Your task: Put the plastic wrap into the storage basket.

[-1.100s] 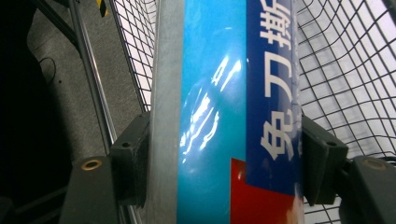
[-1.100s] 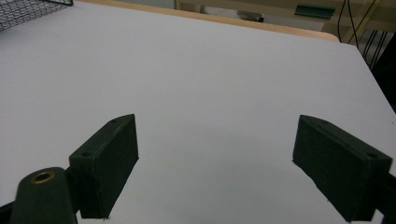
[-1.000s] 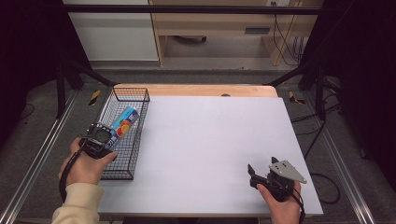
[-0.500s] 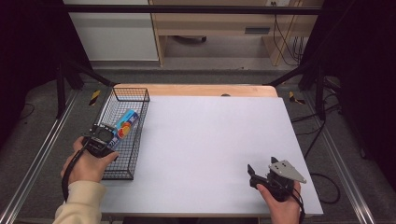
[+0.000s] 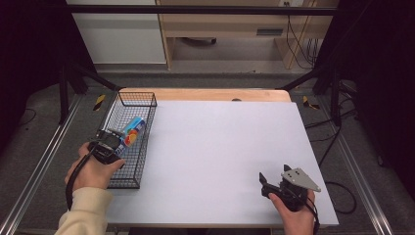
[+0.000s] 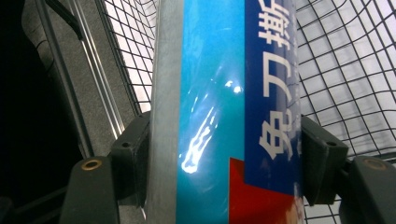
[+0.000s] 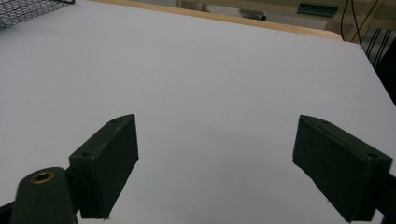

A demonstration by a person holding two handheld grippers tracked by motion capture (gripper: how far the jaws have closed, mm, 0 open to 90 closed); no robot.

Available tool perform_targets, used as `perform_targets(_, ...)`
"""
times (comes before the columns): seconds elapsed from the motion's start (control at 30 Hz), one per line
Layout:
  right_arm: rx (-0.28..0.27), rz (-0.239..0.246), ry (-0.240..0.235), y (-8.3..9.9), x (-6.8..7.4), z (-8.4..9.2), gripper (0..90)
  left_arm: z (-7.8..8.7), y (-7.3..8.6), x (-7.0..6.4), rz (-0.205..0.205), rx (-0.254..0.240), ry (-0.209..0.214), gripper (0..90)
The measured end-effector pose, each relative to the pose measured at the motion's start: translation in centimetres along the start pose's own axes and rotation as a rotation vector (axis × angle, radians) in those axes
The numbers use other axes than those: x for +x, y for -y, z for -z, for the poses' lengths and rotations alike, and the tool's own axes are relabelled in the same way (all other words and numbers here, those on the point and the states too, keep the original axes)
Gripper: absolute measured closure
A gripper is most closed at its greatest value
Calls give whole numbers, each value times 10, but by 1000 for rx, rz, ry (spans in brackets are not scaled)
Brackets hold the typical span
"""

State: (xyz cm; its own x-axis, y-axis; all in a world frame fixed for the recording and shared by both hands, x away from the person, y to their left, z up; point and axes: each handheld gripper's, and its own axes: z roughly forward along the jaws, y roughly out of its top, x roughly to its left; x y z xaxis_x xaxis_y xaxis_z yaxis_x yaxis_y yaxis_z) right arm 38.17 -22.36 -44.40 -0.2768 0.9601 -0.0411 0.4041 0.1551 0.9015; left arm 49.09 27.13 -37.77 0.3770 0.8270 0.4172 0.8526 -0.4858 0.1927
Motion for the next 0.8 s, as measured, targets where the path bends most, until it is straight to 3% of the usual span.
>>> perform_targets(0.37, 4, -5, -3, 0, 1, 0, 143, -5, -9, 1, -34, 71, 9, 320)
perform_targets(0.8, 4, -4, -4, 0, 0, 0, 143, -8, -14, -1, -47, 102, 9, 320)
